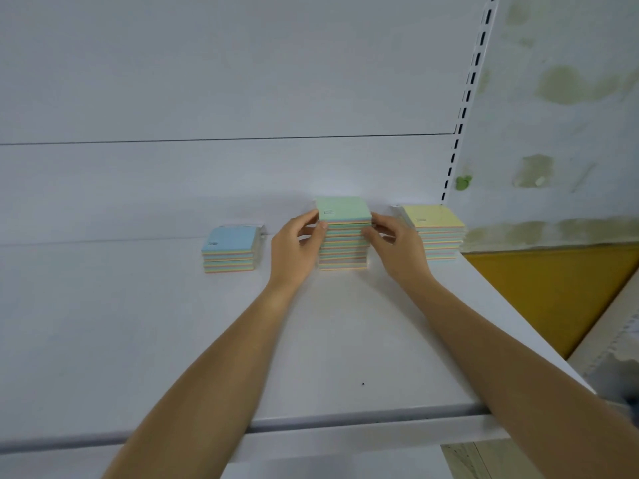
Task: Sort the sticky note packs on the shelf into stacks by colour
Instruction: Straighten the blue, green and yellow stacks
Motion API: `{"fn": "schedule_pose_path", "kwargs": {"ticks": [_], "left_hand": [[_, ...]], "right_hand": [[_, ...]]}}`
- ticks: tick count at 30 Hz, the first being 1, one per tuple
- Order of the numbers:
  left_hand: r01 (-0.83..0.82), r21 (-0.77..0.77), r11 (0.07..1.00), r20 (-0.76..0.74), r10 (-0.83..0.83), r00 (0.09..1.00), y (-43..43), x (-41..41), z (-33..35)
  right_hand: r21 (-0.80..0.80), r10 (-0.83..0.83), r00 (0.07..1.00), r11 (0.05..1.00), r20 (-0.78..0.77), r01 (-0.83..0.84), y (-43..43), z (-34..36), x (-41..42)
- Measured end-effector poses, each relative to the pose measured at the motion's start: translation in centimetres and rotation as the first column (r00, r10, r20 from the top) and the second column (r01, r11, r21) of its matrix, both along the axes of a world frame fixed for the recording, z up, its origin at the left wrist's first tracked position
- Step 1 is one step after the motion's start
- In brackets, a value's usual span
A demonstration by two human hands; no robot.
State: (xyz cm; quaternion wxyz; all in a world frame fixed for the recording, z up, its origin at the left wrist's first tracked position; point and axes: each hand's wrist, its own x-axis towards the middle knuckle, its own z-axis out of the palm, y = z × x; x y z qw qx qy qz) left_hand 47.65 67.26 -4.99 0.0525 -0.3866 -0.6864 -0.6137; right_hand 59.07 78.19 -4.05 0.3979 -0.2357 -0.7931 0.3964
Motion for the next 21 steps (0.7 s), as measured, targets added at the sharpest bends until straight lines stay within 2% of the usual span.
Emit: {"fn": "schedule_pose_path", "kwargs": {"ticks": [5,8,10,12,15,21], "left_hand": [[0.009,0.018,1.0,0.089,-0.01,0.996,-0.1,0.2,0.4],[0.029,-0.072,0.997,0.192,-0.015,0.981,-0.3,0.0,0.0],[0.035,-0.214,0.976,0.172,0.002,0.985,-0.4,-0.3,-0.7],[0.043,-0.301,0.953,0.081,-0.019,0.996,-0.6,-0.4,-1.2],[0.053,-0.305,0.951,0.02,-0.049,0.999,-0.7,-0.2,-1.2],[0.071,-0.266,0.961,0.033,-0.065,0.997,-0.5,-0.3,-1.2]], "right_hand": [[-0.16,0.007,0.999,0.987,-0.053,-0.016,0.5,0.1,-0.2],[-0.22,0.099,0.989,0.973,0.11,-0.073,0.5,-0.4,-0.3],[-0.134,0.137,0.954,0.986,0.269,-0.104,0.6,-1.0,-0.3],[-0.047,0.121,0.933,0.993,0.339,-0.111,0.3,-1.4,-0.1],[0.042,0.094,0.931,0.992,0.352,-0.116,0.1,-1.4,0.2],[0.128,0.049,0.921,0.986,0.386,-0.106,0.1,-1.5,0.1]]}}
